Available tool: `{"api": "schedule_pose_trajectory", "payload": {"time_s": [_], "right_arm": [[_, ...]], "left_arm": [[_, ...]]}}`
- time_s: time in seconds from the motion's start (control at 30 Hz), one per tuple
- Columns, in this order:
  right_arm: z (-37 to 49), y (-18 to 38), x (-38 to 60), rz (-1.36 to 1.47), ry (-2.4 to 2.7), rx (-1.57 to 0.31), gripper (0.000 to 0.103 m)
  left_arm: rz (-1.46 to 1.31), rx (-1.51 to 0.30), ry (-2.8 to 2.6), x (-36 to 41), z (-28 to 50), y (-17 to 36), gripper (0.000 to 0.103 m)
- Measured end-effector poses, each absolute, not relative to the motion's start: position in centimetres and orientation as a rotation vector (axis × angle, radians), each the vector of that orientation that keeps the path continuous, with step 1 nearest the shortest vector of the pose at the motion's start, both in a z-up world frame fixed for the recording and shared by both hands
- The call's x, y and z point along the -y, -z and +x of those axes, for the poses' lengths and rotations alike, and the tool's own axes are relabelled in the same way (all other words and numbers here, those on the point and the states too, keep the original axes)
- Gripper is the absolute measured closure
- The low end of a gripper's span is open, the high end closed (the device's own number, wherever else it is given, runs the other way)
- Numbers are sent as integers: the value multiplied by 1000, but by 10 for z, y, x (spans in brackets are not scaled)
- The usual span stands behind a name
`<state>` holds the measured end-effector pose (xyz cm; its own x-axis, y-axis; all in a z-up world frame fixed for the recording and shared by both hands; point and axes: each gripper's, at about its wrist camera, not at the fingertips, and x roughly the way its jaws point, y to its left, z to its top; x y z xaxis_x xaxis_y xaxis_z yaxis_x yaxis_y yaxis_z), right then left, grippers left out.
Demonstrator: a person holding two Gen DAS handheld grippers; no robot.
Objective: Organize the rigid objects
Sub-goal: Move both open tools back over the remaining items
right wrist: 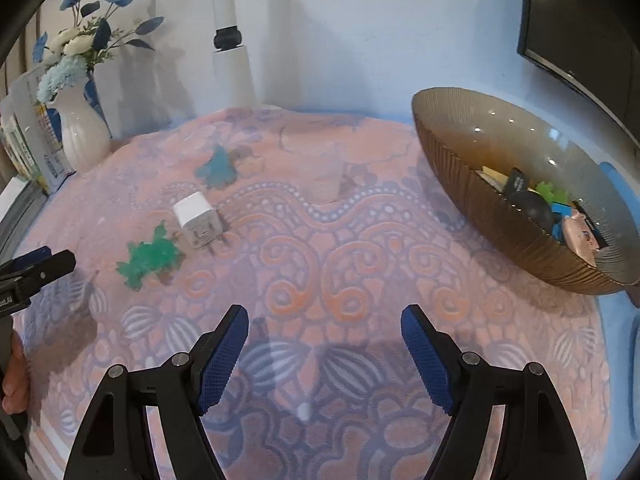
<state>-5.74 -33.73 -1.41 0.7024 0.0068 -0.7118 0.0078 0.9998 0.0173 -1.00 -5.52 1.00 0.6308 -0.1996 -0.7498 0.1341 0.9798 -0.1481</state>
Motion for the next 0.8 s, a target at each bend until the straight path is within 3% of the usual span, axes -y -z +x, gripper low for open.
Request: {"api": "schedule_pose_trajectory", "payload": {"time_s": [0.27, 0.53, 0.8], "right_arm": [[-55, 21, 320, -109, 55, -818, 14], [-47, 26, 332, -31, 48, -864, 1], [-41, 25, 338, 15, 9, -908, 1]], "left_arm": [[-50, -874, 208, 63, -10, -9, 1], [62, -958, 153, 79, -1, 4, 1], [56, -988, 222, 79, 0, -1, 2]]}}
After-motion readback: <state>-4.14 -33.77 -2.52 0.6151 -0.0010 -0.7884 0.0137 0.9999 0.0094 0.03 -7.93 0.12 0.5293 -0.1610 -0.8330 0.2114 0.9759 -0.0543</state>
